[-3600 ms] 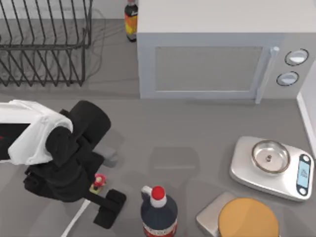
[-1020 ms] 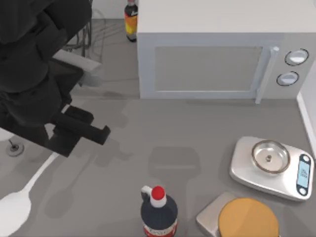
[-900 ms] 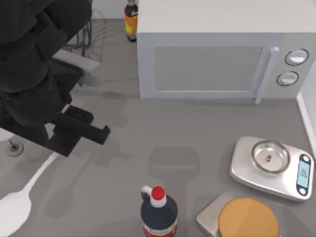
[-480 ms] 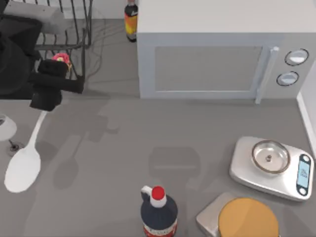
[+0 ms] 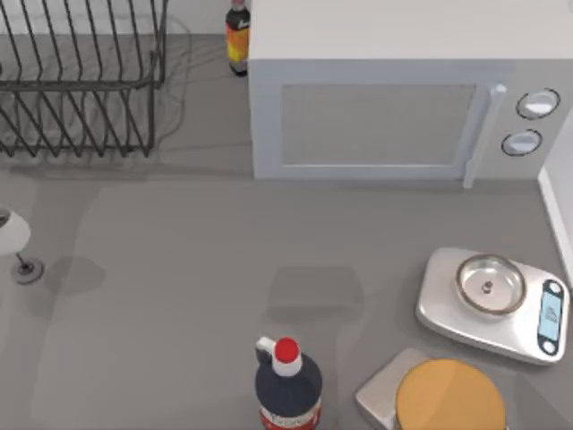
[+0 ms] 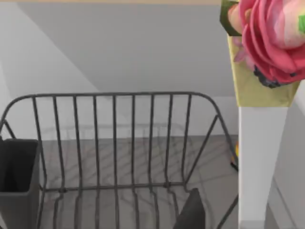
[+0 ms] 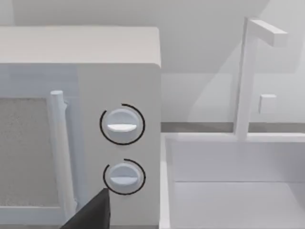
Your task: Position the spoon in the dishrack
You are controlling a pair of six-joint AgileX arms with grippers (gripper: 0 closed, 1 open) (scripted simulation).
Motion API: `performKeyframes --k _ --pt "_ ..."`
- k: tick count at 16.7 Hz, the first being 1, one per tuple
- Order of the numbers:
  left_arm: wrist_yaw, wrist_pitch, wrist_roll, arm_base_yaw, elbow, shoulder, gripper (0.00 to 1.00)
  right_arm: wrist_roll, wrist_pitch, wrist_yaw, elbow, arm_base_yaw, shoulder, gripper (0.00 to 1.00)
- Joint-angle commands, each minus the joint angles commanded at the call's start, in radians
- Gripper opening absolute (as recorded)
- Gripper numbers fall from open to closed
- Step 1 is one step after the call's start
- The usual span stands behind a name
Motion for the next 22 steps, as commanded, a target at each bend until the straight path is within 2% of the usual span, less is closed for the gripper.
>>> performKeyframes --k 5,12,16,22 --pt "0.046 0.222 0.019 0.157 -0.062 -0.144 0.00 0.000 0.000 0.000 0.000 0.000 0.000 1.00" --pt "0.046 0.248 0.020 0.165 -0.061 -0.140 0.00 0.000 0.000 0.000 0.000 0.000 0.000 1.00" --pt "0.033 0.399 0.020 0.152 -0.069 0.005 0.00 0.000 0.000 0.000 0.000 0.000 0.000 1.00" --pt "-0.006 0.851 0.024 0.111 -0.140 0.379 0.00 0.000 0.000 0.000 0.000 0.000 0.000 1.00"
